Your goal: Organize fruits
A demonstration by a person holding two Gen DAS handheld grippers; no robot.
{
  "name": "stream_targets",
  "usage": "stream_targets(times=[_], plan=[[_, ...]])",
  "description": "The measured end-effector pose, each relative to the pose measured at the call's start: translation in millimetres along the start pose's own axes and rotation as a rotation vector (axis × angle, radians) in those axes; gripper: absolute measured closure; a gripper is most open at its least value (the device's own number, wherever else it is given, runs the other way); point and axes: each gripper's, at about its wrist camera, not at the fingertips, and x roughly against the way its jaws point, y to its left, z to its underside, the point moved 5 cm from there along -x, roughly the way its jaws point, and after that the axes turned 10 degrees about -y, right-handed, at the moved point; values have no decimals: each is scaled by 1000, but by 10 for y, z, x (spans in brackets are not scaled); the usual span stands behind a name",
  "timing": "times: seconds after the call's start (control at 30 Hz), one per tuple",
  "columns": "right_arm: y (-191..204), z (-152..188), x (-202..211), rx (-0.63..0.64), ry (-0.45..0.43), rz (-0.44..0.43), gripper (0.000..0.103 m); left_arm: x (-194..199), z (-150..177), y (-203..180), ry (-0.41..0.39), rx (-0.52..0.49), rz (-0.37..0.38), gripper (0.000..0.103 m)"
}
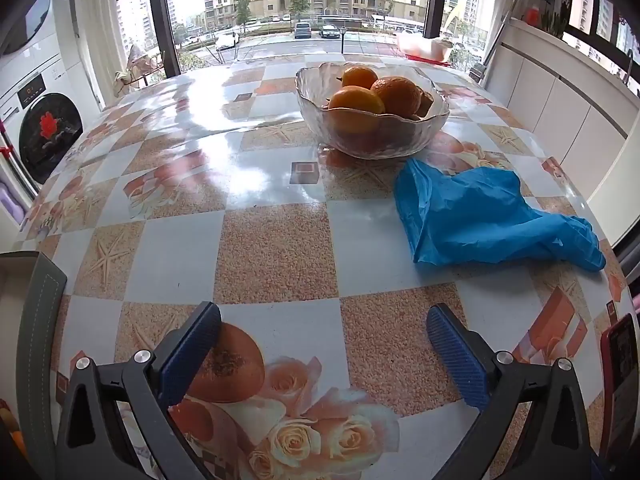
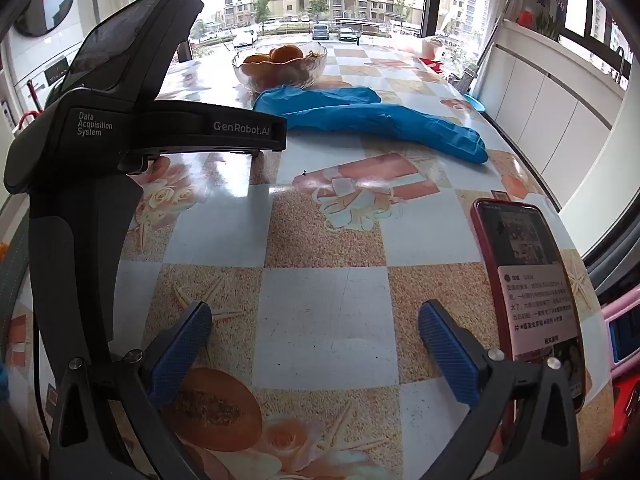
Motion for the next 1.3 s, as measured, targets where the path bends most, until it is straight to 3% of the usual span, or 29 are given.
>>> stream_targets(times=[1.3], plan=[[-6, -6, -42, -14, 11, 29, 0, 0, 0, 0, 1, 3, 2, 0]])
